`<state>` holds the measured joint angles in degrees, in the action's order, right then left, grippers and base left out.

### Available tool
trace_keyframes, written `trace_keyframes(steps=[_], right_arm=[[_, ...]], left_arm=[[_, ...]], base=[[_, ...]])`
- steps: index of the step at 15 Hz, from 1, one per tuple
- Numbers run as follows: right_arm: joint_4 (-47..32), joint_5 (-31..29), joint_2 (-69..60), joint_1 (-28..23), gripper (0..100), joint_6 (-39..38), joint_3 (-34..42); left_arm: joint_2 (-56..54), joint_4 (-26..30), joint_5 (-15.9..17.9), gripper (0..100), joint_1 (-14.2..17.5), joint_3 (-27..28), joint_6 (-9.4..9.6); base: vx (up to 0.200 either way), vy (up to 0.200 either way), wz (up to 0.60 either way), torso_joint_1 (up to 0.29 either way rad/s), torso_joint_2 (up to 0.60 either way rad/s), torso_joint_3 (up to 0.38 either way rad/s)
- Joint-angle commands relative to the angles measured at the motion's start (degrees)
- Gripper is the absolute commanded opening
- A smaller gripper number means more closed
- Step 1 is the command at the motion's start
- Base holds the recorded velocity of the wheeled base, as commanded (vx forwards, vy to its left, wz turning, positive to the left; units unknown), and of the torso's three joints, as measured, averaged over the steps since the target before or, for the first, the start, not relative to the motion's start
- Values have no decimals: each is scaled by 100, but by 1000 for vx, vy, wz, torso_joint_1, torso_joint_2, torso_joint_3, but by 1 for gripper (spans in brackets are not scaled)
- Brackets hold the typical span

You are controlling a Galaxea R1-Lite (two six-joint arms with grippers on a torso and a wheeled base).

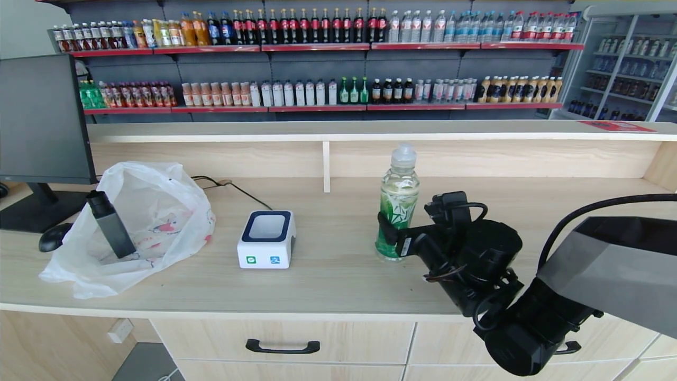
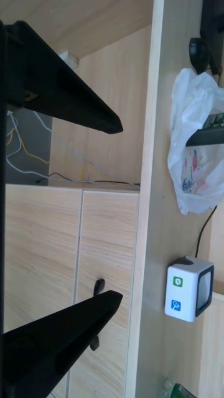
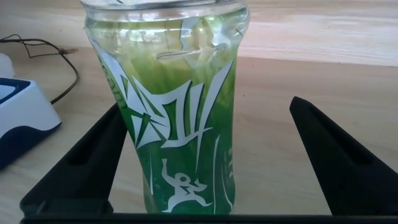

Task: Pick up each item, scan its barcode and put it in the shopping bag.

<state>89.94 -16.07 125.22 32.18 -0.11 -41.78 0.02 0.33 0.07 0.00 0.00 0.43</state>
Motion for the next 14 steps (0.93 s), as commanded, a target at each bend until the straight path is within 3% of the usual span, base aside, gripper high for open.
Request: trace_keyframes(steps=[1, 14], right_arm=[[6, -10, 90, 7, 100, 2, -76], [6, -72, 486, 7, 100, -15, -806]], left_arm=[[-2, 2, 1, 100, 0, 0, 10], [-2, 2, -7, 100, 0, 0, -8]], base=[[0, 0, 0, 0, 0, 0], [0, 0, 0, 0, 0, 0]])
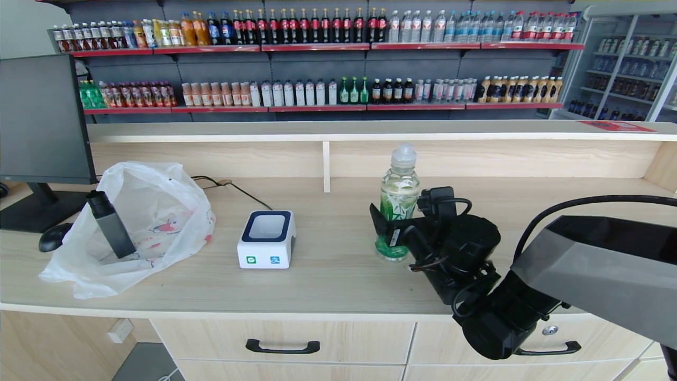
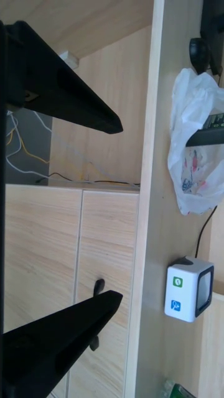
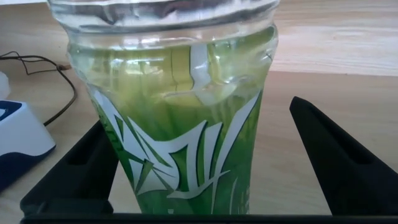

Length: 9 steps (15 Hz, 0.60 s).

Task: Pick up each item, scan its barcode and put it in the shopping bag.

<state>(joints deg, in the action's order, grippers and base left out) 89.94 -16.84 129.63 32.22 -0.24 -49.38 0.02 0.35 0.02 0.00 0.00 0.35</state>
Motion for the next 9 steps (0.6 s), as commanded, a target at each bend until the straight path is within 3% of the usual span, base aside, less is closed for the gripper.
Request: trace_keyframes(steps=[1, 7, 8, 9], right_arm=[[6, 14, 44, 4, 100, -20, -63], [6, 5, 88, 4, 100, -28, -27], [6, 5, 88, 4, 0, -28, -27], [6, 5, 88, 4, 0, -64, -27]], left_arm=[[-2, 0, 6, 100, 0, 0, 0], [-2, 0, -2, 100, 0, 0, 0], [-2, 0, 6, 100, 0, 0, 0], [-2, 0, -2, 100, 0, 0, 0]], base=[[0, 0, 0, 0, 0, 0], [0, 0, 0, 0, 0, 0], [0, 0, 0, 0, 0, 0], [0, 0, 0, 0, 0, 0]])
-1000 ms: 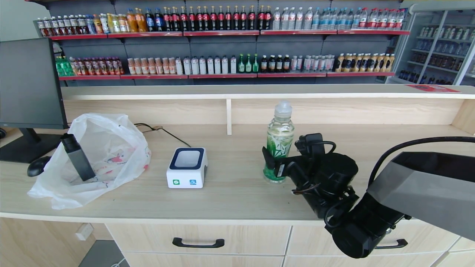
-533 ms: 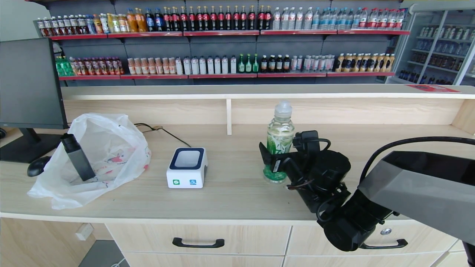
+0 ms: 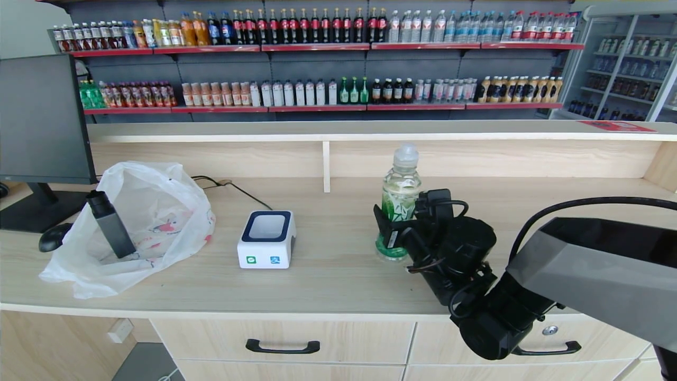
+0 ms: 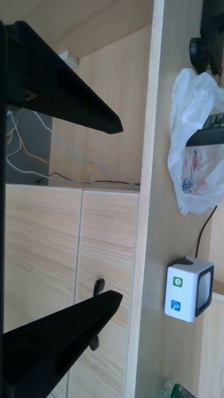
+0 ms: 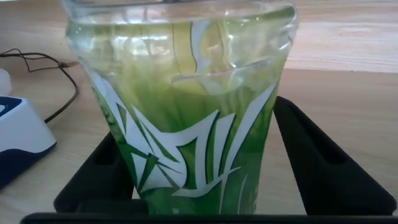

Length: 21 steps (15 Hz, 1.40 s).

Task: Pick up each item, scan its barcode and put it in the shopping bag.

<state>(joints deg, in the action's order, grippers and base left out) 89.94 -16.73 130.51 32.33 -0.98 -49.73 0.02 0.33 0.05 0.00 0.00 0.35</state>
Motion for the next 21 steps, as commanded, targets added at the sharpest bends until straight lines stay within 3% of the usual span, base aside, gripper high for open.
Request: trace_keyframes(steps=[1, 13, 21], right_arm=[[6, -6, 1, -7, 0, -34, -2], [6, -15, -166, -7, 0, -43, -11], [6, -94, -624, 1, 0, -43, 402]], left_arm=[[-2, 2, -5, 100, 0, 0, 0], [6, 2, -5, 100, 9, 0, 0], [-2, 2, -5, 100, 9, 0, 0]], base=[[0, 0, 0, 0, 0, 0], [0, 0, 0, 0, 0, 0], [0, 0, 0, 0, 0, 0]])
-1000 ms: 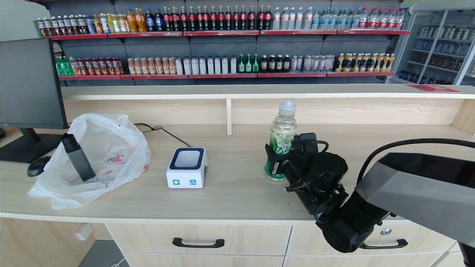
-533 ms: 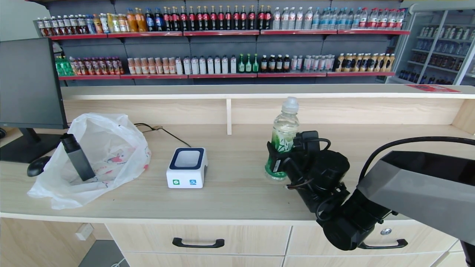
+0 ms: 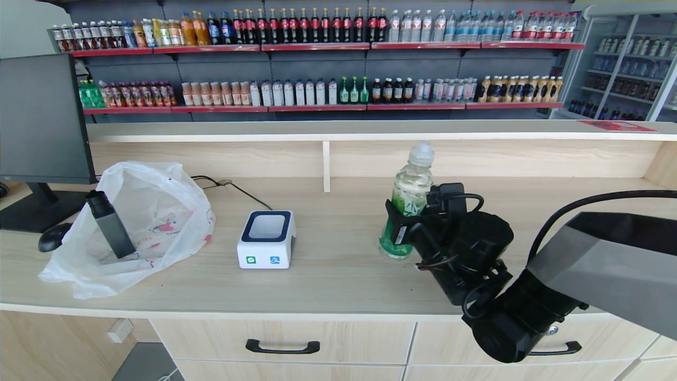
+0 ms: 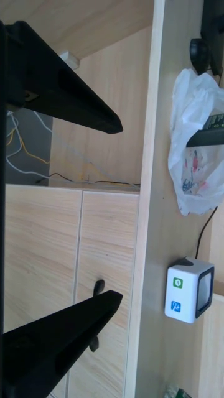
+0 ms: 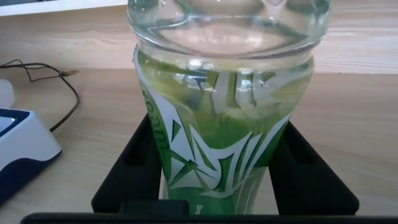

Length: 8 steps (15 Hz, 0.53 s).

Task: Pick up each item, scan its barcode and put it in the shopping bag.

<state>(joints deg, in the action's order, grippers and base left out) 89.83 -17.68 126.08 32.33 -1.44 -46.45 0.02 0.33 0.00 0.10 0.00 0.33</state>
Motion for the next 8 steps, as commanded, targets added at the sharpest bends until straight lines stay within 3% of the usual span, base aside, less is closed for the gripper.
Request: trace_keyframes(steps=[1, 8], right_arm=[[17, 1, -285, 10, 0, 3, 162], [17, 1, -1103, 19, 0, 3, 681]], left_arm=[[6, 2, 0, 100, -1, 0, 2], [6, 2, 0, 100, -10, 0, 2]], base=[[0, 0, 0, 0, 0, 0], [0, 0, 0, 0, 0, 0]])
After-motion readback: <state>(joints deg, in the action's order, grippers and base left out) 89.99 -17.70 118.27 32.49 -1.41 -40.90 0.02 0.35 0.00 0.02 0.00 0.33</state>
